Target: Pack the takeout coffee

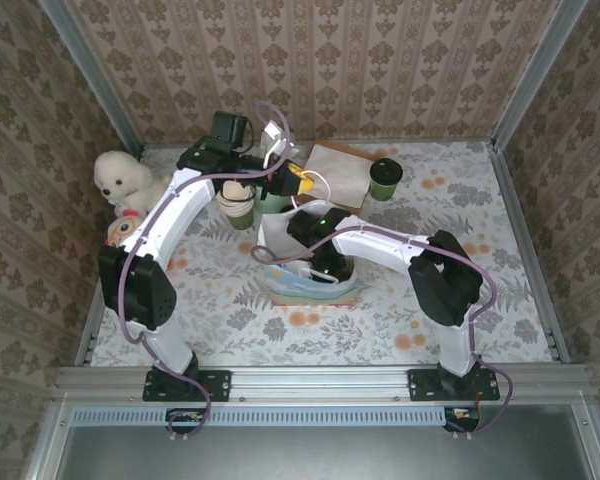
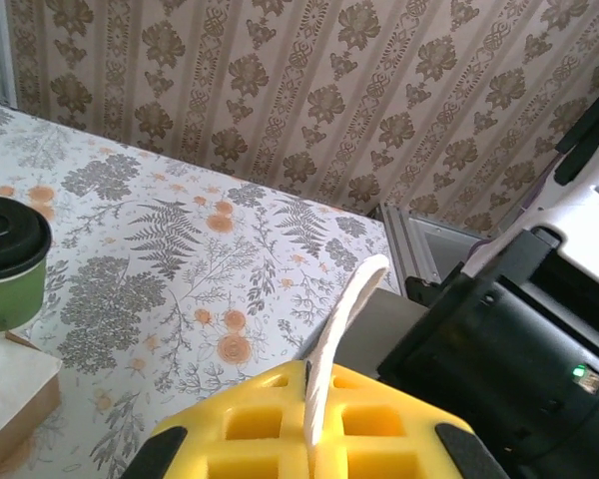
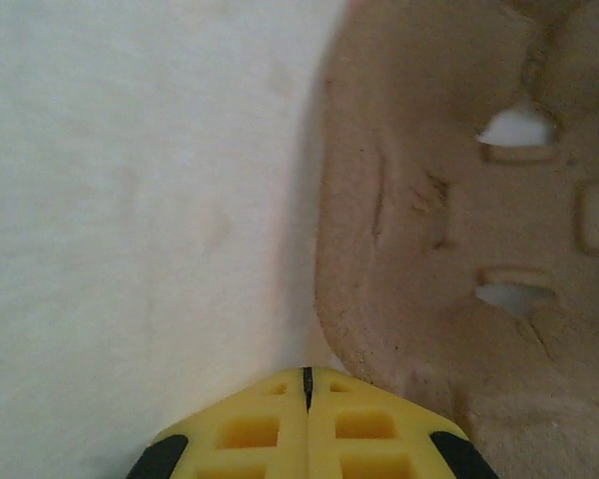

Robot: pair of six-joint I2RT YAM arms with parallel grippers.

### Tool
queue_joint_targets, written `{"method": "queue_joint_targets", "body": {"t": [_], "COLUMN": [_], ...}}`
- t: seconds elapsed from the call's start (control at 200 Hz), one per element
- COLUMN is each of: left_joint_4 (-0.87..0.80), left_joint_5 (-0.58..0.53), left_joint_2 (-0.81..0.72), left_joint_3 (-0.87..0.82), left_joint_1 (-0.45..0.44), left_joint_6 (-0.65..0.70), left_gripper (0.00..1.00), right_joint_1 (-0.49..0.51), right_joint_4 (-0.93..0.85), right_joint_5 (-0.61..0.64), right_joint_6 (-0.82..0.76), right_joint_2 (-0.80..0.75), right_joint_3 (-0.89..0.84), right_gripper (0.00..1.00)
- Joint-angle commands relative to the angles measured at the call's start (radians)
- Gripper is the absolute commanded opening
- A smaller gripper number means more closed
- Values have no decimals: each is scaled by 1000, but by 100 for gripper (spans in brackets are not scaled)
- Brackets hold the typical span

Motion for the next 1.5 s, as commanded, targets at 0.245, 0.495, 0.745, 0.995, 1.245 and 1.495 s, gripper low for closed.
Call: {"method": "queue_joint_targets", "body": {"t": [0.245,0.495,0.745,0.995,1.245,1.495], "left_joint_4": [-72,-99,-102,-106,-94,-87], "left_joint_5": [70,73,77,43,28,3], "left_joint_2": [55,74,76,71,92,87], "left_joint_3": [119,142,154,155,152,163], "left_joint_1": [-12,-8,-5,-7,-19,-24], "left_joint_6": [34,45,32,8,-30,-38], "left_gripper": [0,0,0,0,0,0], "right_joint_1": [-9,-8,-16,-12,-7,-2], "right_joint_4": [-70,124,253,131,317,242], "right_joint_5": [-26,-3,19,-27,55,42], "right_joint_6": [-109,-162,-124,-143,-139,-145], "right_joint_2": [-104,-186,-99,-142,-209,-148], "right_joint_3": [9,-228,-267,-180,-290,-255], "right_gripper": [2,0,0,3,3,6]}}
